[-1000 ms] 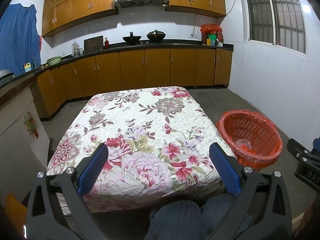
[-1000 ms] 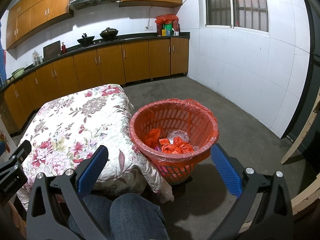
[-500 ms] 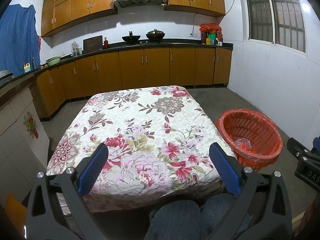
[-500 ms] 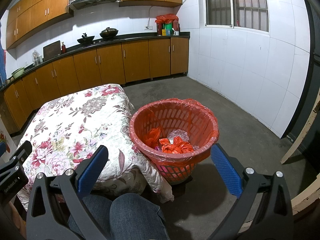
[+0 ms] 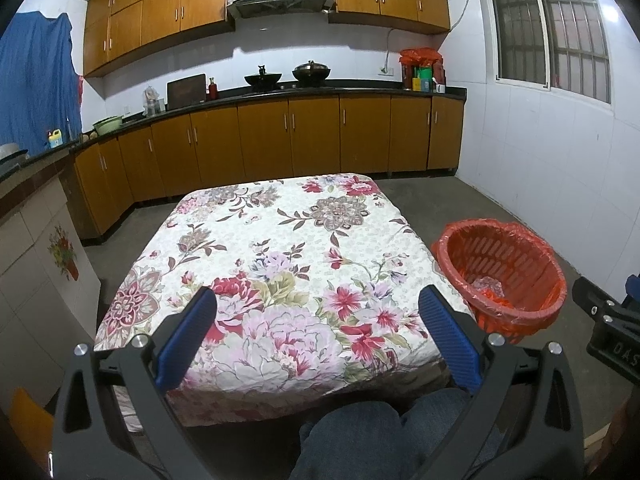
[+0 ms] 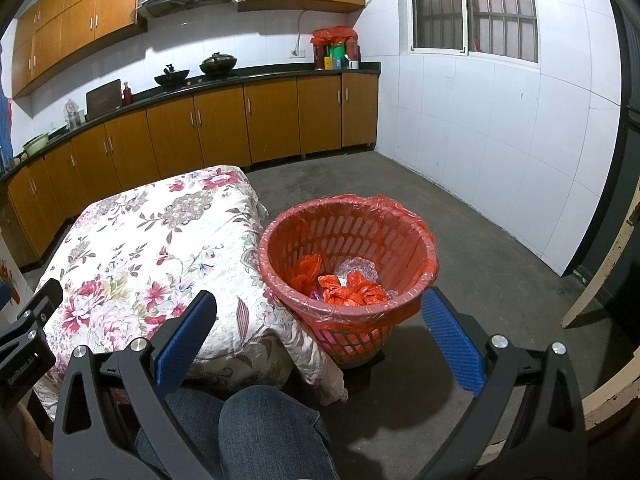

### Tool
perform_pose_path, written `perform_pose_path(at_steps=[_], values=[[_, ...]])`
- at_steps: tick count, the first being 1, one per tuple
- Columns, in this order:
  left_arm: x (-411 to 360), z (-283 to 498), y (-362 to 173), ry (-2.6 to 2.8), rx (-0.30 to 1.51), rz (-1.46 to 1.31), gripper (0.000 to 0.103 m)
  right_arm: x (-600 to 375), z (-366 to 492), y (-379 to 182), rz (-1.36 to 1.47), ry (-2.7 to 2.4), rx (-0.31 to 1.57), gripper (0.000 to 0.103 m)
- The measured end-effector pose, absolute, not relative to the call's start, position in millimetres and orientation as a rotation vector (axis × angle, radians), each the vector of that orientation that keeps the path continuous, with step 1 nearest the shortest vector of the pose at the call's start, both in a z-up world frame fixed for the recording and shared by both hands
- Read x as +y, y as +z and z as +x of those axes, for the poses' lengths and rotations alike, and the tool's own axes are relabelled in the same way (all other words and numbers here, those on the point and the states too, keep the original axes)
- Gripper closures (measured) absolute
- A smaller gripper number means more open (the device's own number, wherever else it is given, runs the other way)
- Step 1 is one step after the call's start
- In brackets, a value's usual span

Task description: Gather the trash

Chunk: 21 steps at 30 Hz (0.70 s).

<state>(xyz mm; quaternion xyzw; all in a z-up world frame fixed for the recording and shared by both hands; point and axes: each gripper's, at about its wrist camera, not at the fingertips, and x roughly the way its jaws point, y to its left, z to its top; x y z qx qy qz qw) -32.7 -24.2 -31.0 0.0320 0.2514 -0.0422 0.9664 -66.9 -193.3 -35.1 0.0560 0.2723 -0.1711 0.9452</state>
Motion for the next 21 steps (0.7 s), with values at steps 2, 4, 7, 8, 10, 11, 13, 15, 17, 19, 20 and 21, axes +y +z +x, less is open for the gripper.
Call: perform_pose_path(at_steps=[2, 4, 7, 8, 10, 11, 13, 15, 17, 19, 20, 21], values=[[-23.5, -30.7, -29.1, -0.087, 0.51, 0.064, 0.004, -193.4, -66.9, -35.1, 0.114, -0.349, 0.556, 0.002], [-23.8, -30.3, -29.0, -0.086, 0.51, 0.063, 0.004, -193.5, -67.1, -35.0, 0.115, -0.348, 0.556, 0.002], [-24.1, -32.0, -29.9, -0.087, 0.513, 0.061, 0.004, -193.7, -66.7, -34.4, 0.114, -0.349, 0.556, 0.002], [-23.9, -31.2, -28.8, -0.088, 0.514, 0.06, 0.004, -193.7, -67.1, -34.6, 0.115, -0.348, 0.556, 0.002], [-24.0, -31.7, -28.7, -0.087, 0.513, 0.061, 0.004, -194.0, -66.3, -33.9, 0.115, -0.349, 0.557, 0.002], [-24.1, -32.6, -28.9, -0.088, 0.513, 0.062, 0.004, -193.9, -66.9, -34.1, 0.114, -0.349, 0.557, 0.002], [-23.9, -30.6, -28.3, -0.088, 0.514, 0.061, 0.004, -193.6, -67.3, -35.4, 0.114, -0.349, 0.558, 0.002], [-23.9, -30.6, -28.3, -0.088, 0.514, 0.061, 0.004, -194.0, -66.4, -34.7, 0.114, -0.349, 0.558, 0.002], [-24.0, -31.3, -28.4, -0.087, 0.515, 0.061, 0.004, -193.5, -67.7, -35.6, 0.115, -0.348, 0.558, 0.002], [-24.2, -31.6, -28.4, -0.087, 0.515, 0.061, 0.004, -193.2, -68.2, -36.0, 0.114, -0.348, 0.558, 0.002], [-24.3, -31.8, -28.4, -0.087, 0.515, 0.061, 0.004, -193.6, -67.5, -35.6, 0.115, -0.348, 0.558, 0.002], [-24.2, -31.8, -28.5, -0.087, 0.515, 0.062, 0.004, -193.4, -68.0, -36.1, 0.115, -0.348, 0.558, 0.002]])
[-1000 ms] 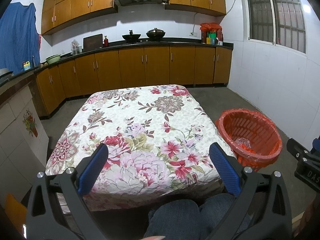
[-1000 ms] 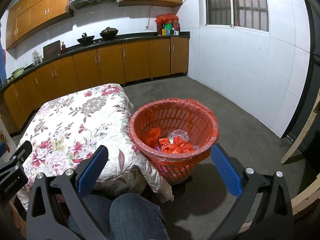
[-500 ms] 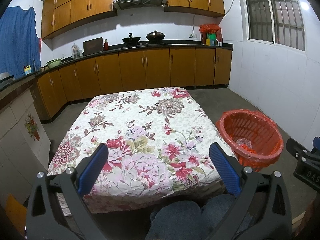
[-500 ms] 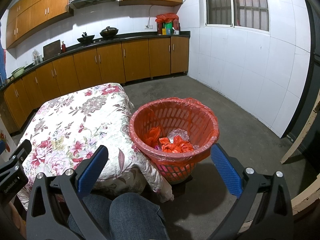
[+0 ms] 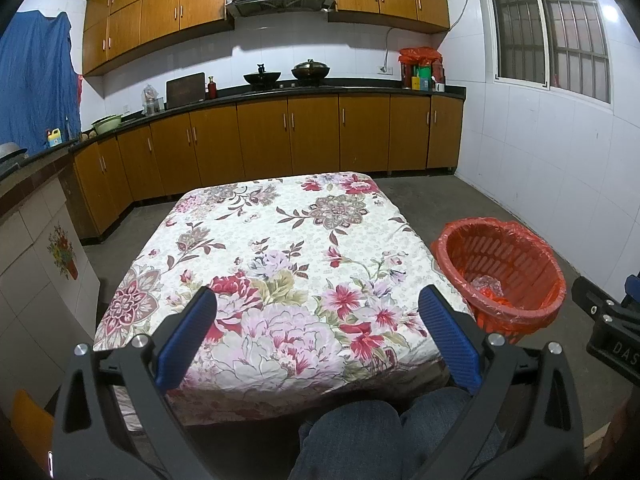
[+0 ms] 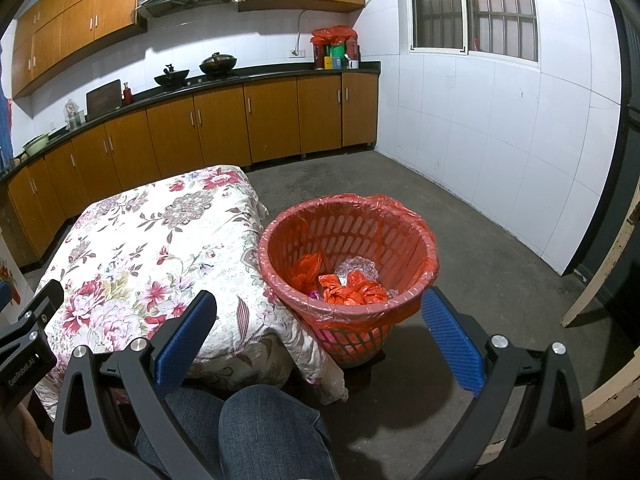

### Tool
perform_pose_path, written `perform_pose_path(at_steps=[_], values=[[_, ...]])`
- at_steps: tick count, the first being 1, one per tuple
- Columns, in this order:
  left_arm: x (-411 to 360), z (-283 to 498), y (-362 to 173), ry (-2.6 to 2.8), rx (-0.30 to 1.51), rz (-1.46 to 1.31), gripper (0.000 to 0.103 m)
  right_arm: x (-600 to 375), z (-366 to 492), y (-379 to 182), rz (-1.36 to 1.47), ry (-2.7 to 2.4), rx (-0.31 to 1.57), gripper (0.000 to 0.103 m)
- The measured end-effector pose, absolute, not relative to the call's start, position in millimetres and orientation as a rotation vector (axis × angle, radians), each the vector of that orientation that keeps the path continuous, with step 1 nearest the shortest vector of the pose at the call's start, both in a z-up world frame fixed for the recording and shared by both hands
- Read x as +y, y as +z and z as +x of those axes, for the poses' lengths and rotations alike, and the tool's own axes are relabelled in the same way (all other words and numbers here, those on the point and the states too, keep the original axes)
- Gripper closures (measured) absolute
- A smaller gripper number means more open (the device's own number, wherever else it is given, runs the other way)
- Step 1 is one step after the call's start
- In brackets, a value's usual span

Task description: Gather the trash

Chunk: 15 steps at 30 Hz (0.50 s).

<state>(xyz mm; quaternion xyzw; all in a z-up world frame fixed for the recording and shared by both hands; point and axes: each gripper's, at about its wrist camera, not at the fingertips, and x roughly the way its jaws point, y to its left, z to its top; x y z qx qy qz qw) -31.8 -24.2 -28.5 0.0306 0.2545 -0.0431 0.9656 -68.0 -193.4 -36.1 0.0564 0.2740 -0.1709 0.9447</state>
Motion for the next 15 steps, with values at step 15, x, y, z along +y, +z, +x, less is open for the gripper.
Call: perform_pose_path(at_steps=[15], values=[[-23.9, -29.7, -27.7, -0.088, 0.516, 0.061, 0.004, -194.0, -66.3, -34.9, 0.115, -0.348, 0.56, 0.002]])
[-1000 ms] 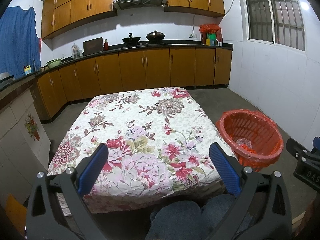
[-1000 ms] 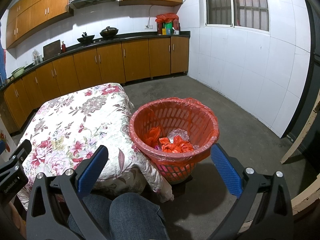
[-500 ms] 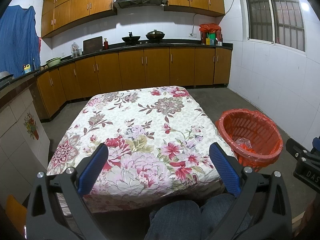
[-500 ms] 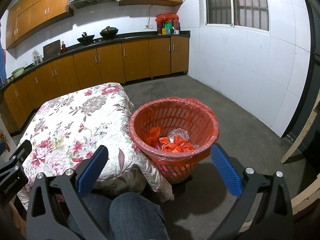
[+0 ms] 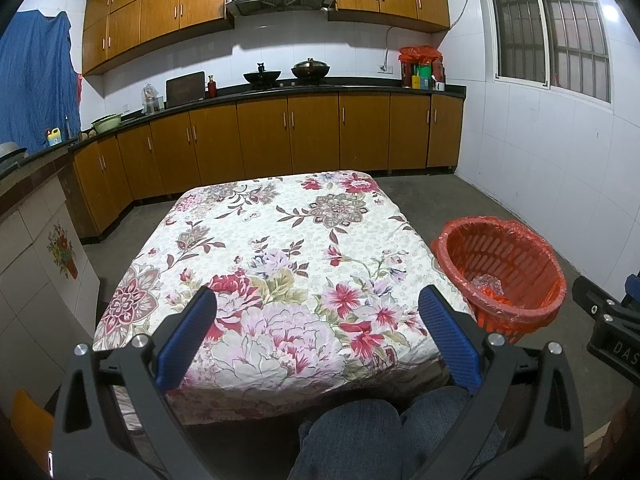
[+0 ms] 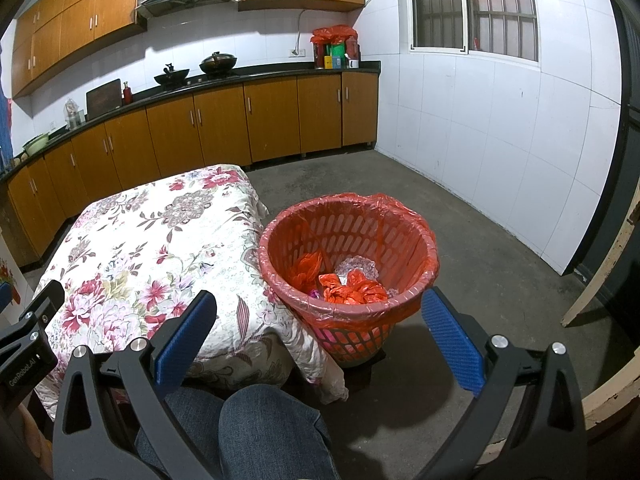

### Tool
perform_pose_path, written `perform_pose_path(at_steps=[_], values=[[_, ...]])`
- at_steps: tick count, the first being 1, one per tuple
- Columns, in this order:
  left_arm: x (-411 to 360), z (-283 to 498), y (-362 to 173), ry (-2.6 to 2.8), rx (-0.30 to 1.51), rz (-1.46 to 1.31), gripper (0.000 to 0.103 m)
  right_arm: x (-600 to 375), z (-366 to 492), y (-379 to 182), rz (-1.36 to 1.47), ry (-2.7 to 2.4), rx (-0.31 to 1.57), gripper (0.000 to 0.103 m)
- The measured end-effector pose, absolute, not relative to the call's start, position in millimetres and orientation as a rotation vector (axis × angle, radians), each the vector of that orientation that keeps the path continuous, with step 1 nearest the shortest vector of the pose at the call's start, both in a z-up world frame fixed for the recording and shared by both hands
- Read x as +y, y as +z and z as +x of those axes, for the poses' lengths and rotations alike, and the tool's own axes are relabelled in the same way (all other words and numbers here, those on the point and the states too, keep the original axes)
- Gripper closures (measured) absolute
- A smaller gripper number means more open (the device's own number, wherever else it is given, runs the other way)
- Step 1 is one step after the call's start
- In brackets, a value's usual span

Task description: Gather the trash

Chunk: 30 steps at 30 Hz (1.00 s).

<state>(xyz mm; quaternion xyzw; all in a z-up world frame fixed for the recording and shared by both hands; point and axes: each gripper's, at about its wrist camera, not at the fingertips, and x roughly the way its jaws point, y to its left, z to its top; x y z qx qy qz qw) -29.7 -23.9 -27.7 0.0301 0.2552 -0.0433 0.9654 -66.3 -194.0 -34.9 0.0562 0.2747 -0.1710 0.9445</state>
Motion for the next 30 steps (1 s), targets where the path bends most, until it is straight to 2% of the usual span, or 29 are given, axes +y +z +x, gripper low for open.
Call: perform_pose_path(at_steps=[30], values=[[-24.3, -33.7, -32.3, -0.091, 0.525, 0.056, 0.004, -193.5, -68.3, -36.8, 0.115, -0.346, 0.565, 0.002]])
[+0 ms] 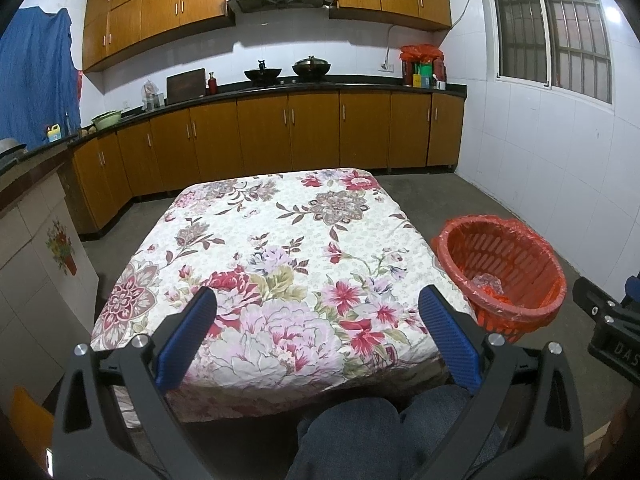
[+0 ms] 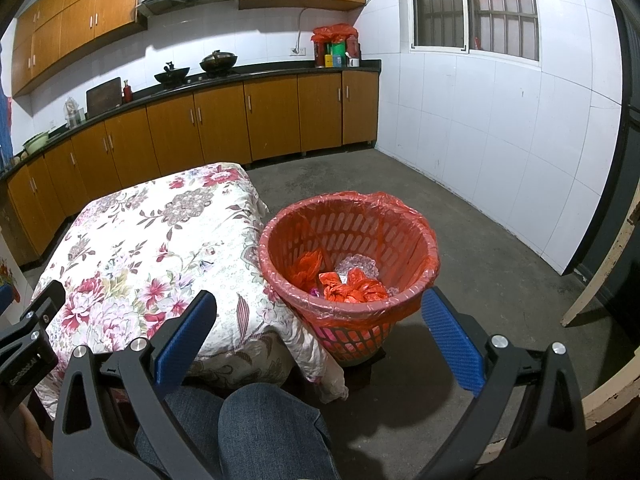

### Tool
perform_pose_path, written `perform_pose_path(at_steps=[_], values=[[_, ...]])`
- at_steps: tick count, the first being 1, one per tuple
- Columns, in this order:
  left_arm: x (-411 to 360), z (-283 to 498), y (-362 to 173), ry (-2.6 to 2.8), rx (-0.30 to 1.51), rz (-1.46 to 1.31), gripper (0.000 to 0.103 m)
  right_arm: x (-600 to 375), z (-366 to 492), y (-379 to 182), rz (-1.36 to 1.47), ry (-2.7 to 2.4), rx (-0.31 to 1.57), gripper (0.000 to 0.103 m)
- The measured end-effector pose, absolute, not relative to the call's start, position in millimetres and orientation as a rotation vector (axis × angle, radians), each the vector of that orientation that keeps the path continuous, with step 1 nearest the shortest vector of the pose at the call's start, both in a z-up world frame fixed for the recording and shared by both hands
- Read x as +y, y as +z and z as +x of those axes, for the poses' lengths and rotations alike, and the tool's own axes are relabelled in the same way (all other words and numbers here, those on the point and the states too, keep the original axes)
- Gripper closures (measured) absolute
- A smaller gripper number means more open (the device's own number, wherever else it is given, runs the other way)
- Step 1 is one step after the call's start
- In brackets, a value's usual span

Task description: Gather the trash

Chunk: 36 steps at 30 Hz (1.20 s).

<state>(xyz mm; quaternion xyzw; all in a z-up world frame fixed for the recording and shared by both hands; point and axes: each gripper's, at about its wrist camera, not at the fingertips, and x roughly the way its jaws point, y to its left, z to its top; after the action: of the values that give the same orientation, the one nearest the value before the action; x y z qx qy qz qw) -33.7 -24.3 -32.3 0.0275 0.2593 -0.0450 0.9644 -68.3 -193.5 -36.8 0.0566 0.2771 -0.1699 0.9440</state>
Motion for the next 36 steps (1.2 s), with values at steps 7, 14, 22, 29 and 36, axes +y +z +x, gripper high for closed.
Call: perform_pose_path(at_steps=[7, 14, 22, 29, 36], values=[[-23.2, -30.6, -31.1, -0.09, 0.527, 0.055, 0.004, -192.8, -69.7, -39.3, 0.117, -0.347, 0.563, 0.002], [-23.5, -31.2, -30.9, -0.09, 0.528, 0.055, 0.004, -193.9, -68.2, -38.1, 0.117, -0.346, 0.564, 0.002], [-23.4, -32.4, -30.8, -0.089, 0.529, 0.055, 0.004, -194.0, -69.0, -38.6, 0.118, -0.347, 0.565, 0.002], [-23.4, -32.2, -30.6, -0.09, 0.53, 0.055, 0.004, -194.0, -68.9, -38.5, 0.117, -0.347, 0.565, 0.002], [-23.6, -29.9, -30.2, -0.09, 0.53, 0.055, 0.004, -193.6, -70.4, -39.6, 0.118, -0.347, 0.567, 0.002]])
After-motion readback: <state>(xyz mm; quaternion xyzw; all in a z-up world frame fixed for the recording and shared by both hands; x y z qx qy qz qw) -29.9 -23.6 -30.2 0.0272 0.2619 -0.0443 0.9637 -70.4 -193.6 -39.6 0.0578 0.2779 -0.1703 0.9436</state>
